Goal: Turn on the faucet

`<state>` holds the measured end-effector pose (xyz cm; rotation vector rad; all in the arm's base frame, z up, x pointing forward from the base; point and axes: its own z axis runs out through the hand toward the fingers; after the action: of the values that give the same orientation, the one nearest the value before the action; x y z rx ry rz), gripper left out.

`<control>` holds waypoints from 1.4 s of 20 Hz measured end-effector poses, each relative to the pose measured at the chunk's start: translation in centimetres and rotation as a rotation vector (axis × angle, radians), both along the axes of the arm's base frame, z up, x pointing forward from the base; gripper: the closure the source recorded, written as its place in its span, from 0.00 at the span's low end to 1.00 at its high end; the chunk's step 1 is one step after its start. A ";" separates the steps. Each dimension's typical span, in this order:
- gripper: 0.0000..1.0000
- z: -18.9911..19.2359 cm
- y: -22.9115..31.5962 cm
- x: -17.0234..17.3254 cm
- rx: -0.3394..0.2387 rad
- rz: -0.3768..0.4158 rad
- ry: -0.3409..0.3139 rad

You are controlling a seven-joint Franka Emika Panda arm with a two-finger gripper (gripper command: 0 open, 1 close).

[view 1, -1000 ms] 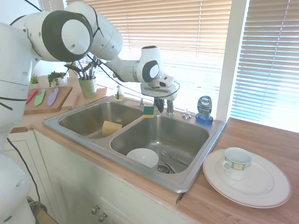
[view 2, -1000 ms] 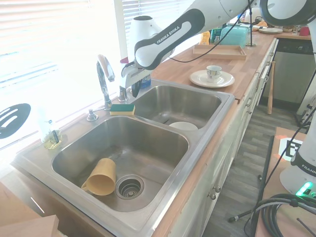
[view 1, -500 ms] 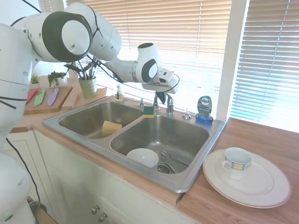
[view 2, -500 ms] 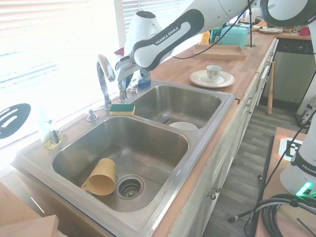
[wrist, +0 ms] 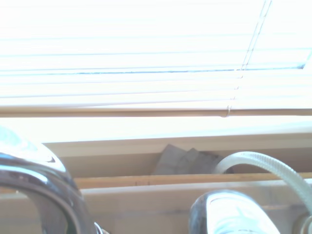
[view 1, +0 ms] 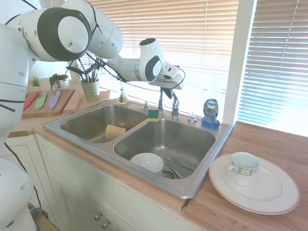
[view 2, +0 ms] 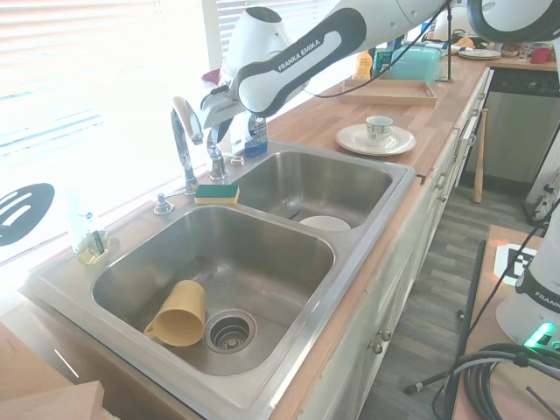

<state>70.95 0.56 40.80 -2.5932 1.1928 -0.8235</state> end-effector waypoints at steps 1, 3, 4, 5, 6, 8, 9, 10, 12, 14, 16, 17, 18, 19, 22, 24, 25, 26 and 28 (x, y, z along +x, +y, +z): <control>1.00 0.1 0.0 0.0 -0.004 -0.002 -0.006; 1.00 0.4 0.1 0.0 -0.009 -0.005 -0.014; 1.00 0.4 0.1 0.1 -0.010 -0.005 -0.015; 1.00 0.4 0.1 0.1 -0.012 -0.005 -0.016; 1.00 0.4 0.1 0.0 -0.013 -0.005 -0.016; 1.00 0.5 -0.1 0.0 -0.015 -0.007 -0.016; 1.00 0.4 -0.1 0.0 -0.016 -0.007 -0.015; 1.00 0.4 -0.2 0.0 -0.016 -0.009 -0.012; 1.00 0.0 -0.4 -0.1 -0.018 -0.014 0.007; 1.00 -1.1 -0.8 -0.5 -0.015 -0.027 0.062; 1.00 -2.5 -1.2 -1.1 0.010 -0.054 0.149; 1.00 -3.2 -1.4 -1.4 0.030 -0.069 0.203; 1.00 -3.8 -1.6 -1.8 0.045 -0.081 0.251; 1.00 -4.2 -1.7 -2.1 0.052 -0.089 0.293; 1.00 -4.8 -1.7 -3.1 0.067 -0.102 0.395; 1.00 -4.5 -1.3 -3.9 0.080 -0.103 0.439; 1.00 -4.3 -1.1 -4.5 0.085 -0.100 0.457; 1.00 -4.0 -0.8 -5.2 0.089 -0.098 0.474; 1.00 -3.9 -0.4 -7.2 0.096 -0.092 0.499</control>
<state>63.75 0.18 36.86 -2.7641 1.4349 -0.1156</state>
